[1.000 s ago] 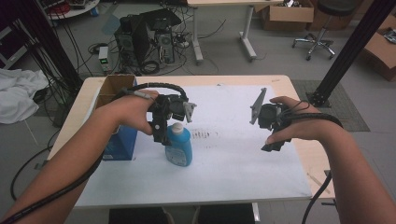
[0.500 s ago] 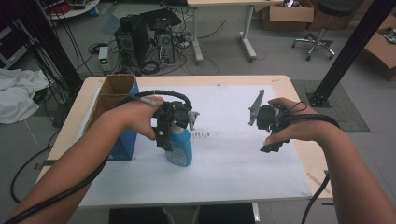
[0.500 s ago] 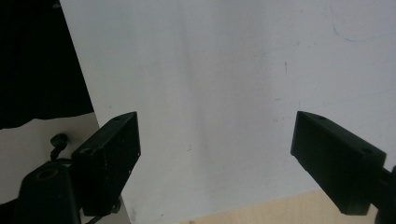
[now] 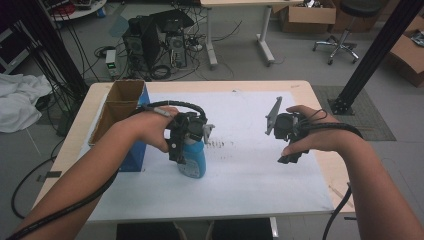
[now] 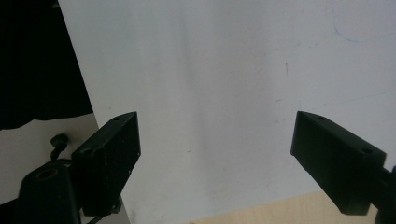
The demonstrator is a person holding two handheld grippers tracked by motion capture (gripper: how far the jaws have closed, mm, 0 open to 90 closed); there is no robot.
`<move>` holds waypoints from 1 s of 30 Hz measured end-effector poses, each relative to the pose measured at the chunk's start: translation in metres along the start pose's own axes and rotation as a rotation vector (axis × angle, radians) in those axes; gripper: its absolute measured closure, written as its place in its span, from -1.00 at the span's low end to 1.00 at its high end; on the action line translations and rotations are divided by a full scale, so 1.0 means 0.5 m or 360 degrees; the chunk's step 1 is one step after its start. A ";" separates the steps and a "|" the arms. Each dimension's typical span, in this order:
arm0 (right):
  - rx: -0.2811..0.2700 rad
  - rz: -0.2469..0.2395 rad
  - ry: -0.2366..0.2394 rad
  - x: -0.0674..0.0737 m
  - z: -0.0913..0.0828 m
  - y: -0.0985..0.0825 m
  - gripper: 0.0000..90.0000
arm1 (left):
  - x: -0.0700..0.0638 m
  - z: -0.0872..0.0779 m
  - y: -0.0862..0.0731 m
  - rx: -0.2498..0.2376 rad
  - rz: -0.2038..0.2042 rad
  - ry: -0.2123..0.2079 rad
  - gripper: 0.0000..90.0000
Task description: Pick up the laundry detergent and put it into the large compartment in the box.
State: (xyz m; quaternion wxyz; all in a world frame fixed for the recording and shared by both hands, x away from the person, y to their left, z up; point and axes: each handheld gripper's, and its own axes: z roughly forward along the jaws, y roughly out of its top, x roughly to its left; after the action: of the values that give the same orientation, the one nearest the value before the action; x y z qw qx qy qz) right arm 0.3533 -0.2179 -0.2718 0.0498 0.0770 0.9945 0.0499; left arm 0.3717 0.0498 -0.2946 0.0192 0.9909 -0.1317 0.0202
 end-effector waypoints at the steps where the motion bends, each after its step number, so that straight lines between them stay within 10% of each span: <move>1: 0.0000 0.0001 0.0002 0.000 0.000 0.000 -0.65 | 0.001 0.001 0.000 0.0010 -0.0001 0.0004 -1.00; 30: 0.0007 0.0014 0.0004 -0.003 0.007 0.000 -0.65 | -0.002 0.012 0.000 -0.0020 0.0097 0.0049 -0.64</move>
State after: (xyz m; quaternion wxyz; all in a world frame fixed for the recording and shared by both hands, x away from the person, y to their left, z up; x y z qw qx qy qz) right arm 0.3553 -0.2177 -0.2752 0.0481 0.0815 0.9943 0.0481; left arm 0.3712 0.0500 -0.3004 0.0268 0.9858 -0.1618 0.0351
